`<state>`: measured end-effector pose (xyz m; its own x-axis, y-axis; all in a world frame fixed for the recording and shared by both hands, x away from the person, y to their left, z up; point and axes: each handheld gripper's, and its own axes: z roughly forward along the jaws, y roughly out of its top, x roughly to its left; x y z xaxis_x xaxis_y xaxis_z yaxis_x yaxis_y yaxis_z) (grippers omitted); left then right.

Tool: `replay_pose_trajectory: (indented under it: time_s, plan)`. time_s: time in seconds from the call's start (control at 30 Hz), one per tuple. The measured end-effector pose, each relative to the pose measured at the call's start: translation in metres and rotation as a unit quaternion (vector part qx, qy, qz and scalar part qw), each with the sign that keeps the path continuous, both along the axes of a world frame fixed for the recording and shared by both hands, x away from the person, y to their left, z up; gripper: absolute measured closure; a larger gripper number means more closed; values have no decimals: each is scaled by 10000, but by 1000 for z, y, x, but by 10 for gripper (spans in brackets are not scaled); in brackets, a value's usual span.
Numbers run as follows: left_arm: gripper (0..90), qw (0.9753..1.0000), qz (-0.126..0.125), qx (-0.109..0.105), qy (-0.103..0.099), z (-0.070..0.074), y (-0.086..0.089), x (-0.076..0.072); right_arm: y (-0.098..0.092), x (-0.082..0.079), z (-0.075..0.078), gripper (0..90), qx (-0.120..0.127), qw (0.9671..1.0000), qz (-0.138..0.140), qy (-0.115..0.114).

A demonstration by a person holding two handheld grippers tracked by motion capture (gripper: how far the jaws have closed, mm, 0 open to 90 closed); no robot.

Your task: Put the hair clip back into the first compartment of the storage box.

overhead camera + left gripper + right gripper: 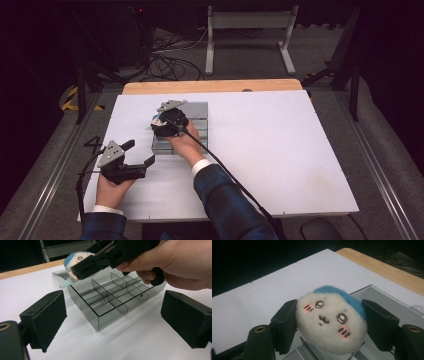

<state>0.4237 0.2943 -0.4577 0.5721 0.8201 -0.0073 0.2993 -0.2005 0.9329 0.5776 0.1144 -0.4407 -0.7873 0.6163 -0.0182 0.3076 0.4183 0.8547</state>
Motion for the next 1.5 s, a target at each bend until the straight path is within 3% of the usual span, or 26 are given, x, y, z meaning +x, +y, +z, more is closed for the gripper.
replay_pose_trajectory:
  time_s: [0.73,1.5]
  plan:
    - [70,10000,4,-8,-25,1,0,0,-1,3,-2,301,-11,10000,-8,44]
    - [70,10000,39,5,-37,1,0,0,-15,0,9,217,-22,10000,-9,30]
